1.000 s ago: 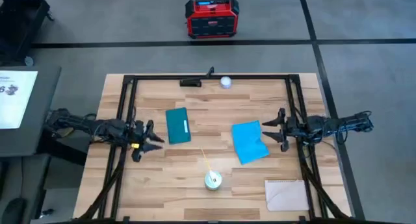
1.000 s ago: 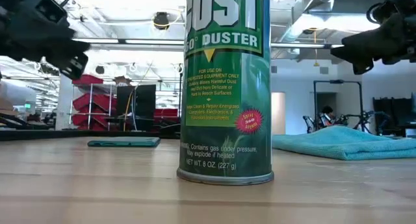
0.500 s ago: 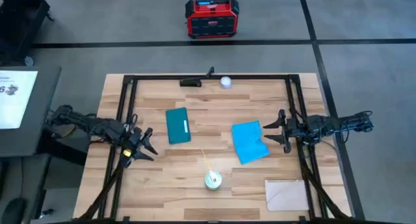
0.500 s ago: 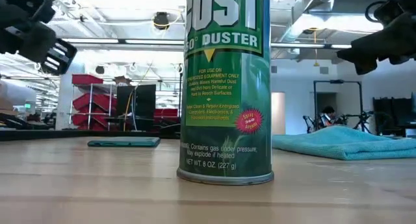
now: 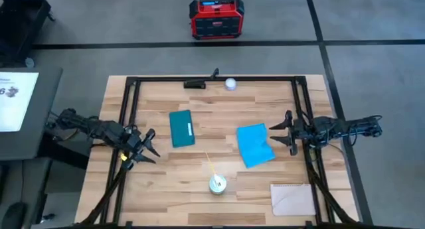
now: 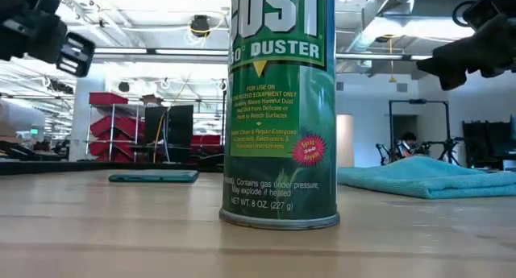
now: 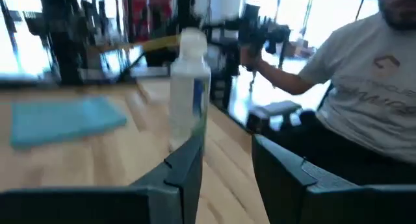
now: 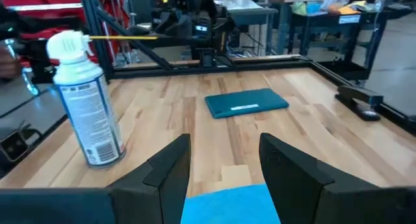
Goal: Apply microfiber cloth
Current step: Return to Home Position
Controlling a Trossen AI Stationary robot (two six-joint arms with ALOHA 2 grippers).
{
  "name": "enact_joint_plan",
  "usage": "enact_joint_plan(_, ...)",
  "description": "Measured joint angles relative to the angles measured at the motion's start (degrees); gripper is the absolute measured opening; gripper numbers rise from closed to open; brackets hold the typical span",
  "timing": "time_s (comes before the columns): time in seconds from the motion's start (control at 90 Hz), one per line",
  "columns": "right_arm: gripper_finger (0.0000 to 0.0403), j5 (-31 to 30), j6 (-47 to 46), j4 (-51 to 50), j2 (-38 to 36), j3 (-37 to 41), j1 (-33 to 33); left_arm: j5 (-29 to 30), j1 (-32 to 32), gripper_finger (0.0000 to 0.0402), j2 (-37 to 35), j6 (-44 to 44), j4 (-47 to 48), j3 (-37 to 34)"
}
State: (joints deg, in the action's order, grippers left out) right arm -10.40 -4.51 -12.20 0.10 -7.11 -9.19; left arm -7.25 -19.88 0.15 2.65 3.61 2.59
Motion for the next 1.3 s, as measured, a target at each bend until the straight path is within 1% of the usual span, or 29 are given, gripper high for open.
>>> enact_joint_plan(0.078,0.0168,-0.46,-0.11,0.10,0.00,0.00,-0.02,1.50,0.00,0.0108,0.03,-1.23,-4.64,-1.64)
enact_joint_plan(0.167,0.0169,-2.06,0.33,-2.04,0.00,0.00,-0.02,3.63,0.00,0.0108,0.10,-1.39,-5.11,-2.09)
enact_joint_plan(0.333,0.0168,-3.06,-1.03,-7.28,0.00,0.00,-0.02,14.69,0.08,0.0108,0.13,4.05,-5.42,-2.02)
enact_joint_plan(0.433,0.0169,-3.08,-1.49,-10.00,0.02,0.00,-0.02,15.23,0.24,0.0108,1.03,10.95,-5.09,-1.72)
enact_joint_plan(0.478,0.0169,-3.15,-1.58,-10.01,0.06,0.02,0.00,15.85,0.47,0.0108,1.18,12.53,-5.09,-1.72)
enact_joint_plan(0.633,0.0169,-3.21,-3.46,-8.78,0.15,0.02,0.89,16.35,1.01,0.0108,1.75,11.47,-5.05,-1.72)
enact_joint_plan(0.722,0.0169,-3.19,-3.71,-8.01,0.16,0.31,1.82,16.34,1.16,0.0108,2.36,8.55,-4.94,-1.72)
enact_joint_plan(0.878,0.0169,-2.73,-3.78,-5.61,0.04,1.13,4.16,15.68,4.35,0.0108,4.42,7.71,-4.77,-1.79)
enact_joint_plan(1.011,0.0169,2.31,-0.46,-1.30,0.04,2.02,6.21,11.48,8.63,0.0108,4.71,7.24,-4.42,-2.17)
enact_joint_plan(1.067,0.0169,6.88,1.43,2.88,0.02,3.13,7.11,9.94,10.28,0.0108,4.71,6.82,-4.18,-2.18)
enact_joint_plan(1.144,0.0169,14.19,5.00,12.75,0.04,6.31,8.65,9.11,12.30,0.0108,4.67,6.50,-4.10,-2.18)
enact_joint_plan(1.167,0.0169,15.85,5.75,13.87,0.03,6.80,9.08,9.02,12.86,0.0108,4.68,6.36,-4.10,-2.18)
enact_joint_plan(1.211,0.0169,17.32,6.31,14.32,0.36,6.73,10.01,8.92,13.94,0.0108,4.64,6.35,-4.15,-2.18)
enact_joint_plan(1.3,0.0169,17.39,5.68,14.18,1.88,6.71,12.06,7.22,15.93,0.0108,4.38,6.53,-4.19,-2.20)
